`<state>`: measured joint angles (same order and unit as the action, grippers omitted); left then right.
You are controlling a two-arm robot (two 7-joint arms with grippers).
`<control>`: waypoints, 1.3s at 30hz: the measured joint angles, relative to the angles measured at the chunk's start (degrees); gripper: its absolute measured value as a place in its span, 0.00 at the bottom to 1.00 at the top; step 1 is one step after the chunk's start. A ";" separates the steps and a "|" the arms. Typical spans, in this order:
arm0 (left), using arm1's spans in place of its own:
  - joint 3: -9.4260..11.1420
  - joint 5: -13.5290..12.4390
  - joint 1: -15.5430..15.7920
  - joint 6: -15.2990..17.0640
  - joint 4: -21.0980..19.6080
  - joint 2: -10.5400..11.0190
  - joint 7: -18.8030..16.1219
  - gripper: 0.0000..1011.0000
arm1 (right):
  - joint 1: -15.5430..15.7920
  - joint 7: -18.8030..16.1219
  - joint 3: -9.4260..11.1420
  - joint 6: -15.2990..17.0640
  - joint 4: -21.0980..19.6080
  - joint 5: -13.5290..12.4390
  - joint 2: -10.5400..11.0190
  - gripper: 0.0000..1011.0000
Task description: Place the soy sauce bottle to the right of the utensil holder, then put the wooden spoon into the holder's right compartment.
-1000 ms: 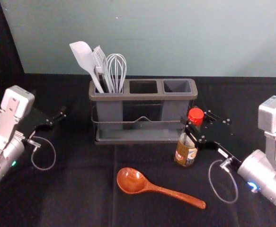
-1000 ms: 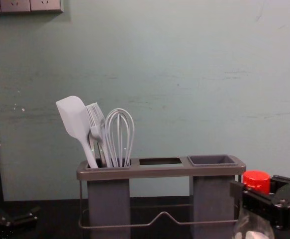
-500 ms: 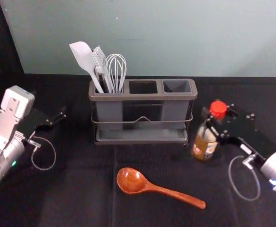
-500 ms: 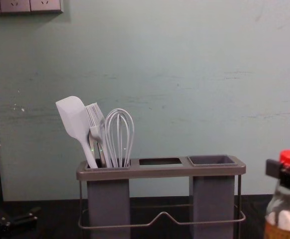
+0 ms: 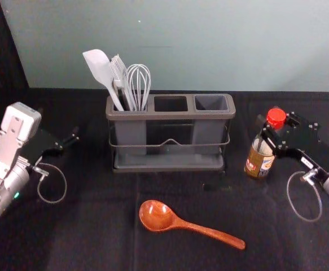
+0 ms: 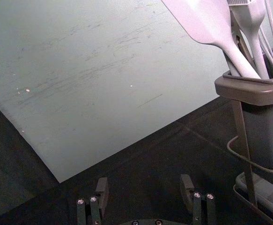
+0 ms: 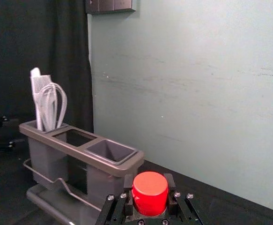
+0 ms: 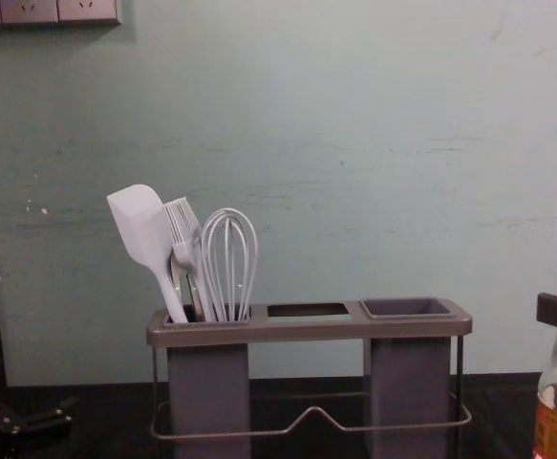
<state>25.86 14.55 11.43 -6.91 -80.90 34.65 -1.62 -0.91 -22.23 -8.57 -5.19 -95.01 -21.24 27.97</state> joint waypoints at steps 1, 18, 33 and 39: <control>0.00 0.00 0.00 0.00 0.00 0.00 0.00 0.99 | -0.92 -0.65 0.06 0.05 1.10 -0.43 -0.04 0.38; 0.00 0.00 0.00 0.00 0.00 0.00 0.00 0.99 | -10.34 -5.23 -3.37 1.24 10.55 -2.37 -0.33 0.38; 0.01 0.00 0.00 0.00 0.00 0.00 0.00 0.99 | -14.60 -4.41 -6.06 1.87 14.99 -1.43 -2.62 0.38; 0.00 0.00 0.00 0.00 0.00 0.00 0.00 0.99 | -15.46 -4.05 -6.43 1.81 16.31 -1.46 -3.45 0.38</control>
<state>25.86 14.55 11.43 -6.91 -80.90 34.65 -1.62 -16.37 -26.28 -15.00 -3.38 -78.71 -22.70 24.52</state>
